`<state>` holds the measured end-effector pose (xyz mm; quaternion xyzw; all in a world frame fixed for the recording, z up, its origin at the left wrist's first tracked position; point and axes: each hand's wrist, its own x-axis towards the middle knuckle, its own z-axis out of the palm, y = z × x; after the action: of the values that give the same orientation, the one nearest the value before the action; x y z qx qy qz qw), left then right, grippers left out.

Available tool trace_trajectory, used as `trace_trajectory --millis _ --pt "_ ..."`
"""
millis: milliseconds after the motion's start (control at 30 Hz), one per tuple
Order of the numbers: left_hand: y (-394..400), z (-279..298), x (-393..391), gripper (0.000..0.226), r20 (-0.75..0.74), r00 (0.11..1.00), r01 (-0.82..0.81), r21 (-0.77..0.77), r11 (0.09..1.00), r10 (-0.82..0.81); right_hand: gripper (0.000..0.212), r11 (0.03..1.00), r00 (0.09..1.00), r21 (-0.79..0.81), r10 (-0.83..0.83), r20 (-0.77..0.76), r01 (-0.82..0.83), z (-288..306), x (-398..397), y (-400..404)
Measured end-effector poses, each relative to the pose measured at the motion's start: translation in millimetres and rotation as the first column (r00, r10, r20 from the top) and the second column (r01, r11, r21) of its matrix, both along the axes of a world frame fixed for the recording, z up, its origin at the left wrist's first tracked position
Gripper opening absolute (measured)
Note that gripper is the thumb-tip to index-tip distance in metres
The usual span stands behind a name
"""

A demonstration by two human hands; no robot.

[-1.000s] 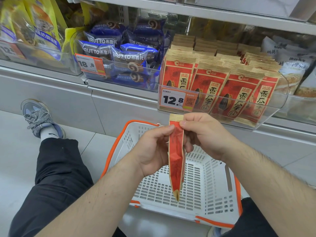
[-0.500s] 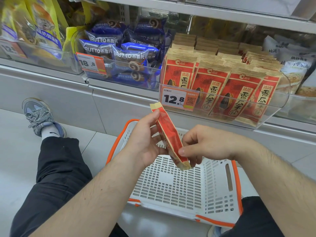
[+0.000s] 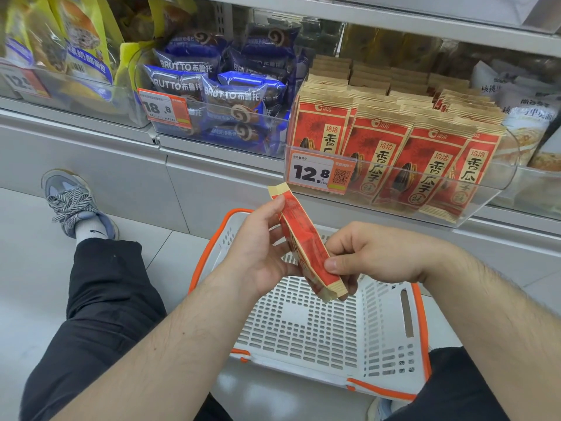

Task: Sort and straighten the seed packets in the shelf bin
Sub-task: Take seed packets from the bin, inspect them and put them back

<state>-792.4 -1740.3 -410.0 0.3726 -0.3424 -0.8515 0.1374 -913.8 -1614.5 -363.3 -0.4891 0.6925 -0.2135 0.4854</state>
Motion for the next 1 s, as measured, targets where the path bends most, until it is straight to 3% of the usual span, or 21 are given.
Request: trace_trajectory --millis 100,233,333,467,700,800,933,1000 --pt "-1.2 -1.3 -0.2 0.037 0.012 1.0 -0.005 -0.009 1.0 0.005 0.026 1.0 0.999 0.019 -0.024 -0.042 0.025 0.1 1.8 -1.3" --pt "-1.8 -4.5 -0.9 0.031 0.052 0.998 -0.039 -0.072 0.997 0.043 0.033 0.997 0.953 0.057 -0.032 -0.3 0.051 -5.0 6.8 -5.6" --pt "-2.6 -7.8 -1.0 0.046 0.075 0.995 -0.05 -0.125 0.991 0.06 0.042 0.997 0.911 0.057 -0.029 -0.411 0.058 -7.2 11.8 -8.3" --pt "0.2 -10.5 -1.7 0.046 0.058 0.998 -0.029 -0.169 0.985 0.039 0.047 0.986 0.828 -0.103 -0.167 -0.535 0.132 -9.4 13.3 -11.8" --pt "9.8 -12.5 -3.0 0.052 0.047 0.999 0.0 -0.222 0.975 0.011 0.05 0.947 0.763 -0.267 -0.302 -0.571 0.175 -14.6 19.0 -14.6" --pt "13.7 -12.7 -4.1 0.047 0.023 1.0 0.001 -0.251 0.968 0.005 0.034 0.936 0.751 -0.293 -0.335 -0.569 0.196 -23.0 22.9 -17.6" --pt "14.7 -9.7 -5.1 0.029 0.007 0.997 0.071 -0.278 0.958 -0.072 0.025 0.896 0.743 -0.39 -0.407 -0.531 0.212 -31.6 29.2 -19.9" --pt "14.8 -7.7 -5.2 0.013 -0.007 0.995 0.099 -0.247 0.964 -0.104 0.03 0.894 0.814 -0.376 -0.4 -0.422 0.244 -33.1 28.4 -20.8"
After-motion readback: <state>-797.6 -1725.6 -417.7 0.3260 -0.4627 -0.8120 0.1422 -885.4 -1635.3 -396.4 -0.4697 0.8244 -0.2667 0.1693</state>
